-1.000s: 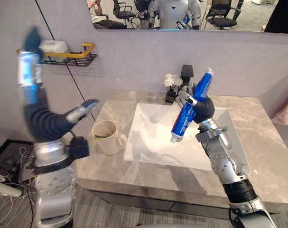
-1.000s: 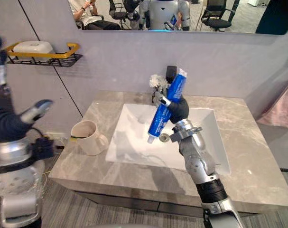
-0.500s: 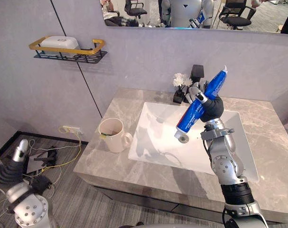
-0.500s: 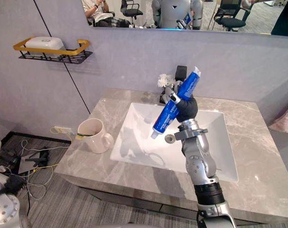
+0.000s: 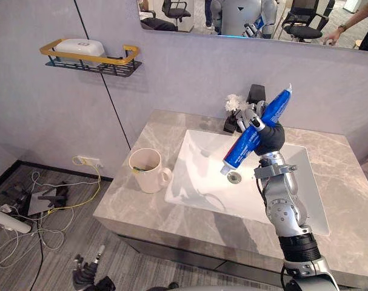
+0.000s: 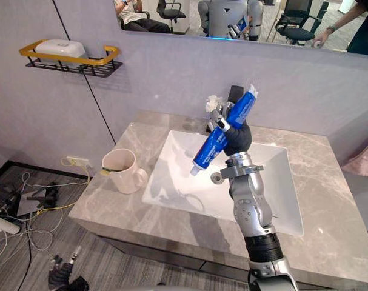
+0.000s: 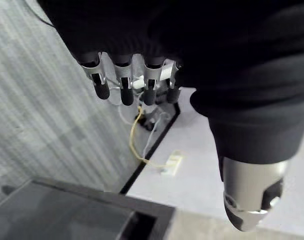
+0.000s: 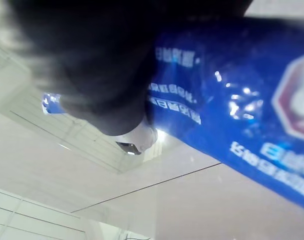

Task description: Organize washtable

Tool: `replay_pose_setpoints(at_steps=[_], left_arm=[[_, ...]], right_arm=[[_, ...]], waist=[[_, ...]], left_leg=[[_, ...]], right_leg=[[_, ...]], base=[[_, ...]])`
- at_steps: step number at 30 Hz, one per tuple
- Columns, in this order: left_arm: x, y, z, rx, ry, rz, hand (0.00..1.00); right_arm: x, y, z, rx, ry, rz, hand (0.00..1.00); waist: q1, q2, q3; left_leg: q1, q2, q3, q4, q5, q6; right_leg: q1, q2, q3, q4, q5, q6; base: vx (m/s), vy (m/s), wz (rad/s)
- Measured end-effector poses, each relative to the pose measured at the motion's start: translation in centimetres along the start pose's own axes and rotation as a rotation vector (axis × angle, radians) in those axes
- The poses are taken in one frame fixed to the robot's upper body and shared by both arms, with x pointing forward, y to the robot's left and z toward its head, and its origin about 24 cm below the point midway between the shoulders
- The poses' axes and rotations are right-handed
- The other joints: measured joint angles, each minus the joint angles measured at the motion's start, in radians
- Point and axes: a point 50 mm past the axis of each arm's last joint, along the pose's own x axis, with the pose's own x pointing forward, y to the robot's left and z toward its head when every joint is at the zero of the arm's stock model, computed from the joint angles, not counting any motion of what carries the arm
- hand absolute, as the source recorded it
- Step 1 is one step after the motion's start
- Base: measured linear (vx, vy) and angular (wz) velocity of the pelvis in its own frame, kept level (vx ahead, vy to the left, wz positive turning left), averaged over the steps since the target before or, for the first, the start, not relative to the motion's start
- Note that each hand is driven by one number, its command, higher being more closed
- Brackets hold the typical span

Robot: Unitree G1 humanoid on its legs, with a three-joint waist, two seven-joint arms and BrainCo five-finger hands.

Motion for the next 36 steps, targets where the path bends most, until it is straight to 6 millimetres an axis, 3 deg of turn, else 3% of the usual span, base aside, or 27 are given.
replay_pose_setpoints(at_steps=[5,12,18,27,29,36], left_arm=[[-0.3,-1.2,-1.8,0.046,0.081,-0.076,0.0],[-0.8,-2.6,-3.5,0.151,0.149,-0.177,0.0],[-0.5,-2.6,-3.3,0.235,0.141,-0.215,0.0],[-0.2,-3.4,-3.0,0.296,0.126,-0.267,0.0],[-0.1,-3.6,-3.0,0.31,0.126,-0.284,0.0],[0.1,-3.5,-2.6,0.352,0.113,-0.307,0.0]], right_arm=[[0.6,0.6,0.0,-0.036,-0.024,-0.001,1.0],[2.5,3.1,-0.3,-0.084,-0.026,0.095,1.0],[4.3,6.0,-0.4,-0.136,-0.049,0.208,1.0],[7.1,9.6,-0.8,-0.203,-0.08,0.333,1.0],[7.6,10.0,-1.0,-0.223,-0.074,0.351,1.0],[9.0,11.5,-2.5,-0.359,-0.027,0.413,1.0]], waist=[[0.0,-0.006,0.003],[0.002,-0.017,0.007],[0.006,-0.016,0.01],[0.042,-0.019,0.023],[0.058,-0.02,0.028],[0.071,-0.028,0.05]], left_leg=[[-0.001,0.0,-0.002,0.0,0.0,0.0],[-0.002,0.002,-0.004,0.001,0.0,0.0],[-0.007,0.006,-0.009,0.001,0.0,0.0],[-0.014,0.008,-0.021,0.001,0.0,-0.001],[-0.015,0.008,-0.028,0.001,0.0,-0.001],[-0.034,0.006,-0.067,0.001,0.005,-0.007]], right_leg=[[0.001,0.0,-0.002,0.0,0.0,0.0],[0.002,0.002,-0.001,-0.001,0.0,0.0],[0.003,0.007,0.0,-0.001,-0.001,-0.002],[0.006,0.011,-0.01,-0.001,-0.003,-0.004],[0.007,0.011,-0.012,-0.001,-0.003,-0.003],[0.007,0.013,-0.055,-0.001,-0.005,-0.004]], base=[[0.0,0.0,0.01],[0.0,0.0,0.0],[0.0,0.0,0.0],[-0.01,-0.001,0.02],[-0.02,-0.003,0.07],[0.0,-0.002,0.18]])
